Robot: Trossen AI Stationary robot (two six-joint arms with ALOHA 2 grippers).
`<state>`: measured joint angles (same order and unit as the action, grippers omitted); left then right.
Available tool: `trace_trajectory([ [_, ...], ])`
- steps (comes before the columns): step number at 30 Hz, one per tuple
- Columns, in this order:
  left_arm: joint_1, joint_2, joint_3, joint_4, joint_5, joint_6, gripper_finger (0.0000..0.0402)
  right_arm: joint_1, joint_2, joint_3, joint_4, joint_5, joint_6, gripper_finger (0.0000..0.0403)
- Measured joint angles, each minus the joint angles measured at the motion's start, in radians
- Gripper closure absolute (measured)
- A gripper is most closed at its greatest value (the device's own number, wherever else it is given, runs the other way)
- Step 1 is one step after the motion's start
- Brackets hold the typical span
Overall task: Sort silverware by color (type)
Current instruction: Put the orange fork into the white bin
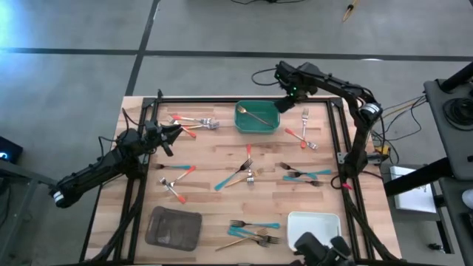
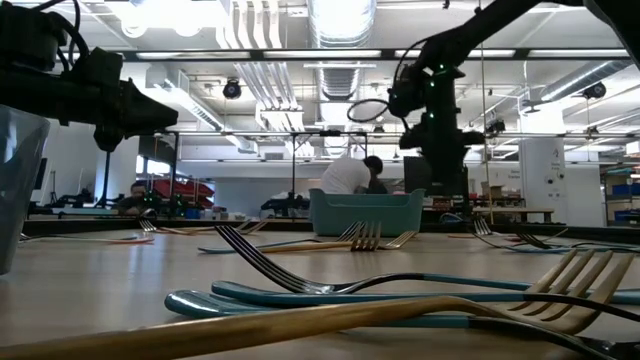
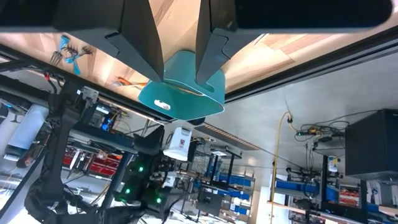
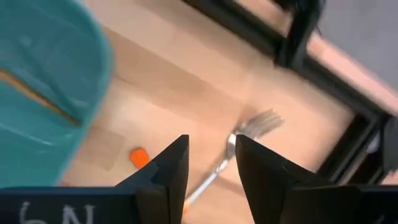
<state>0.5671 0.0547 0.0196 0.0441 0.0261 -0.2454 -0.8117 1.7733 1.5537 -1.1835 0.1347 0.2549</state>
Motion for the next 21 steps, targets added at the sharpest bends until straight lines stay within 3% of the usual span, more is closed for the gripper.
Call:
trace_trajectory([
  [21, 0.0, 0.0, 0.0, 0.0, 0.0, 0.0, 0.0324, -0.005, -0.032, -0.309, 0.014, -0.049, 0.174, 0.0284],
])
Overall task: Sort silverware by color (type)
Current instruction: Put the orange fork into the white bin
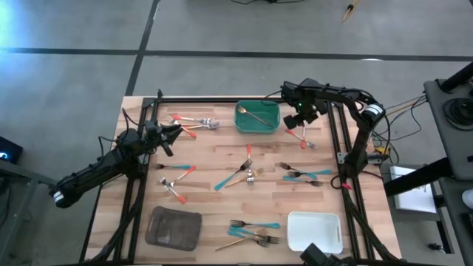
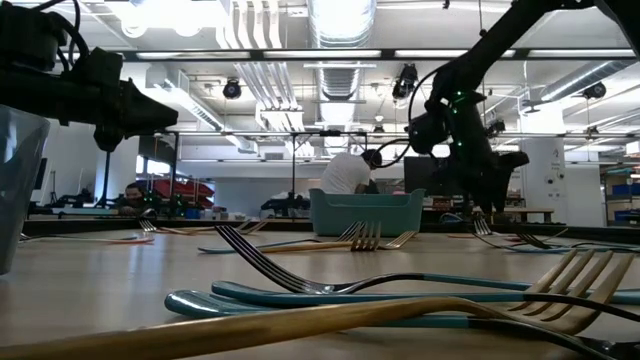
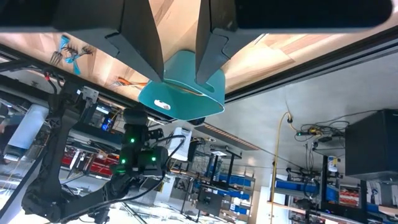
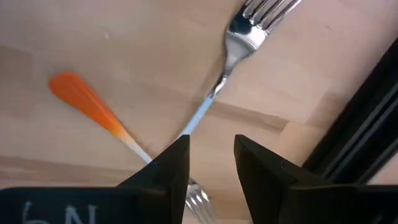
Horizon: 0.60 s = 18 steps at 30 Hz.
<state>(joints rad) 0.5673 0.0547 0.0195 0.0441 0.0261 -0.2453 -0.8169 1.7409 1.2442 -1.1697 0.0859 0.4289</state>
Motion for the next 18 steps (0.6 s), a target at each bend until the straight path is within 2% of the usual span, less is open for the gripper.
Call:
trace_trajectory([
  [4, 0.0, 0.0, 0.0, 0.0, 0.0, 0.0, 0.0324, 0.0, 0.0, -0.017, 0.049, -0.042, 0.023, 0.0284],
  [12, 0.0, 0.0, 0.0, 0.0, 0.0, 0.0, 0.0324, -0.006, 0.001, -0.034, 0.082, -0.041, 0.035, 0.0284],
  [18, 0.0, 0.0, 0.0, 0.0, 0.0, 0.0, 0.0324, -0.024, 0.002, -0.096, 0.124, -0.05, 0.055, 0.0284],
])
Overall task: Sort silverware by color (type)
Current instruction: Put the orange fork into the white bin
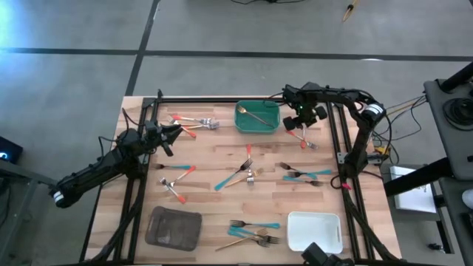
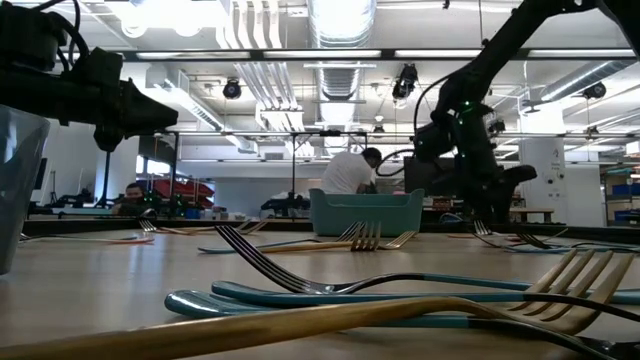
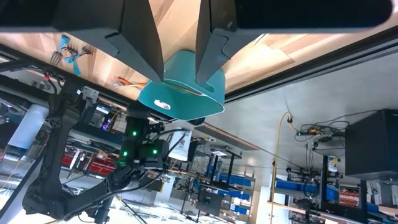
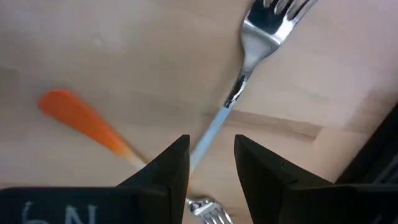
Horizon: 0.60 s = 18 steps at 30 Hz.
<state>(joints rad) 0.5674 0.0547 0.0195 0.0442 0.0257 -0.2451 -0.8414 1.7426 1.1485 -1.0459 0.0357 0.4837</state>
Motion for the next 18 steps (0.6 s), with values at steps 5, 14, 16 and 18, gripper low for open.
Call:
trace_trajectory([
  [5, 0.0, 0.0, 0.0, 0.0, 0.0, 0.0, 0.0324, -0.009, 0.0, -0.059, 0.085, -0.054, 0.015, 0.0284],
  [14, 0.0, 0.0, 0.0, 0.0, 0.0, 0.0, 0.0324, -0.011, -0.004, -0.087, 0.13, -0.028, -0.003, 0.0295],
  [16, 0.0, 0.0, 0.0, 0.0, 0.0, 0.0, 0.0324, -0.015, -0.004, -0.087, 0.134, -0.031, -0.023, 0.031],
  [18, 0.0, 0.0, 0.0, 0.0, 0.0, 0.0, 0.0324, -0.019, -0.004, -0.087, 0.138, -0.036, -0.025, 0.033],
])
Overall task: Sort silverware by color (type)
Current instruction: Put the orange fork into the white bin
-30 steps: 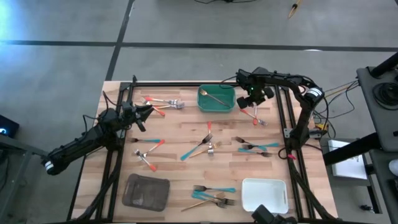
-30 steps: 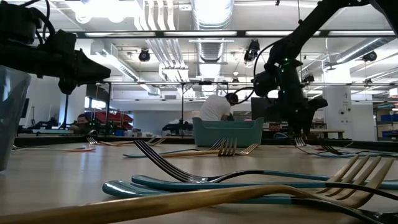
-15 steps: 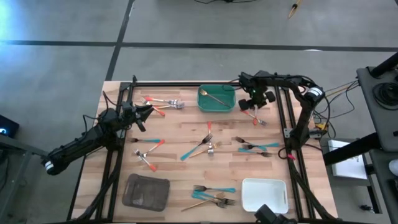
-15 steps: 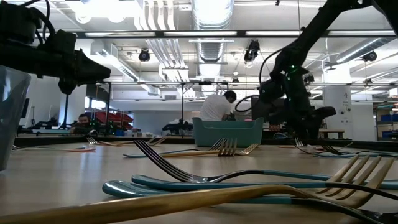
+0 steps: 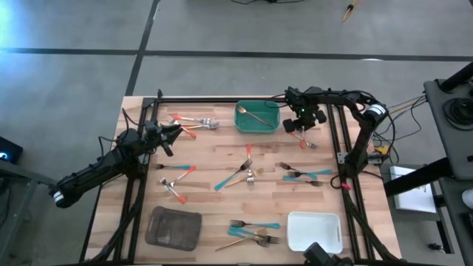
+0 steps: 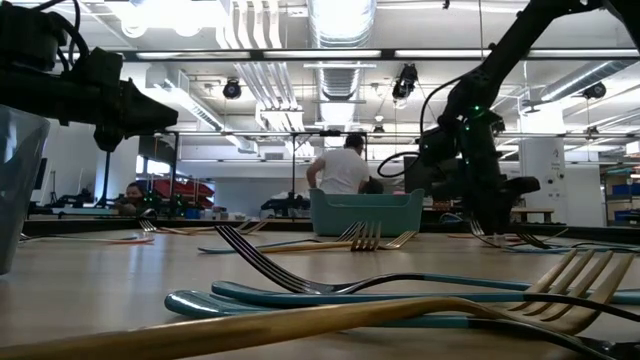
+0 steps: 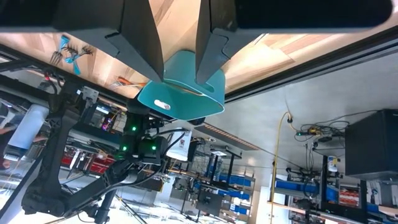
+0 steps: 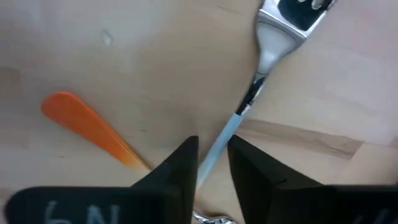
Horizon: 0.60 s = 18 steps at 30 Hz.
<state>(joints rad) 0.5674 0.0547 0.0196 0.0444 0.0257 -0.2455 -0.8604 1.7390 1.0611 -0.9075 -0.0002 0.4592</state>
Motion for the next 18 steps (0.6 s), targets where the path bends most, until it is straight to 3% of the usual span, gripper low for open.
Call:
trace_trajectory([
  [5, 0.0, 0.0, 0.0, 0.0, 0.0, 0.0, 0.0324, -0.008, 0.0, 0.0, 0.008, 0.002, -0.01, 0.0384],
  [13, 0.0, 0.0, 0.0, 0.0, 0.0, 0.0, 0.0324, -0.009, -0.011, 0.003, 0.014, 0.021, -0.014, 0.0389],
  [18, 0.0, 0.0, 0.0, 0.0, 0.0, 0.0, 0.0324, -0.015, -0.071, 0.01, 0.083, 0.102, -0.011, 0.039],
])
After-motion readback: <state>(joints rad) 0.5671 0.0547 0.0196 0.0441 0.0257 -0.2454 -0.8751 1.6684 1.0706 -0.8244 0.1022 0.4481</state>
